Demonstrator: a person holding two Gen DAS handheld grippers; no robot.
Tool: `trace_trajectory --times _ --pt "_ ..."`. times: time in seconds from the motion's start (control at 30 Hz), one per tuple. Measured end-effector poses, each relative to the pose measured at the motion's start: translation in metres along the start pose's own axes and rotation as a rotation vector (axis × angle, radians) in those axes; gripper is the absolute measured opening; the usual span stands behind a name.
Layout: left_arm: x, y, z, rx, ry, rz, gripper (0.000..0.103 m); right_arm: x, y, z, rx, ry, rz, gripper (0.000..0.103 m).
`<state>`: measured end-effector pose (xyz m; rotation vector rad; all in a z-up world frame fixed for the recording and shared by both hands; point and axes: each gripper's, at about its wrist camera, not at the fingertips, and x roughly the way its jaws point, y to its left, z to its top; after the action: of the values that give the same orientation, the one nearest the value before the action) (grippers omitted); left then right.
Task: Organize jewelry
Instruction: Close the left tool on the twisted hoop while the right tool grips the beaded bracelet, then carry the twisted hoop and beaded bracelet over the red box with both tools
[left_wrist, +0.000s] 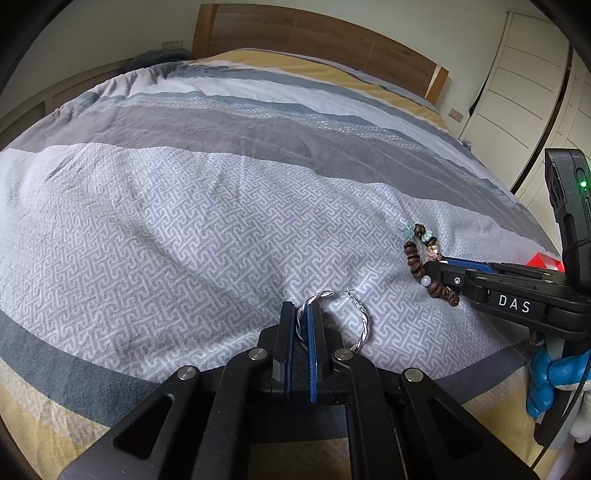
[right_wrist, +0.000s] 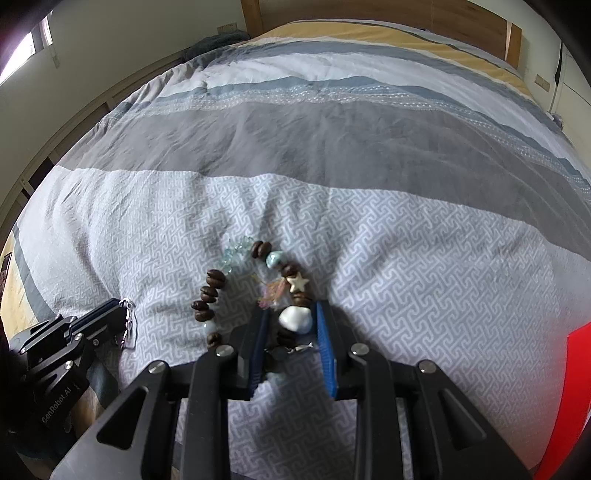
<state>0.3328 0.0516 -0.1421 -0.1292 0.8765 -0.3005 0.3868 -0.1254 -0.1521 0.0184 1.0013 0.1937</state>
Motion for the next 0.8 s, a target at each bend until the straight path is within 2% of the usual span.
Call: trace_trajectory --times 0.1,0.2,0.4,0.63,0.8 --pt "0.000 0.000 0.000 0.001 0.002 0.003 0.006 -0.002 0.001 0.001 -0.010 0.004 -0.006 0.017" --pt "-0.001 0.002 0.000 -0.004 0.004 0.002 0.006 -0.010 0.004 0.002 -0.008 -0.006 -0.005 0.017" --pt "-0.008 0.013 0.008 -0.076 -0.003 -0.018 0.006 -0.034 0.000 0.001 0.035 -0.034 0.043 0.017" --pt "-0.027 0.029 0.020 -0.190 -0.018 -0.054 0.005 -0.092 -0.012 0.001 0.060 -0.104 0.107 0.017" --pt "-0.051 0.022 0.023 -0.200 -0.026 -0.040 0.005 -0.134 -0.026 -0.006 0.078 -0.150 0.121 0.017"
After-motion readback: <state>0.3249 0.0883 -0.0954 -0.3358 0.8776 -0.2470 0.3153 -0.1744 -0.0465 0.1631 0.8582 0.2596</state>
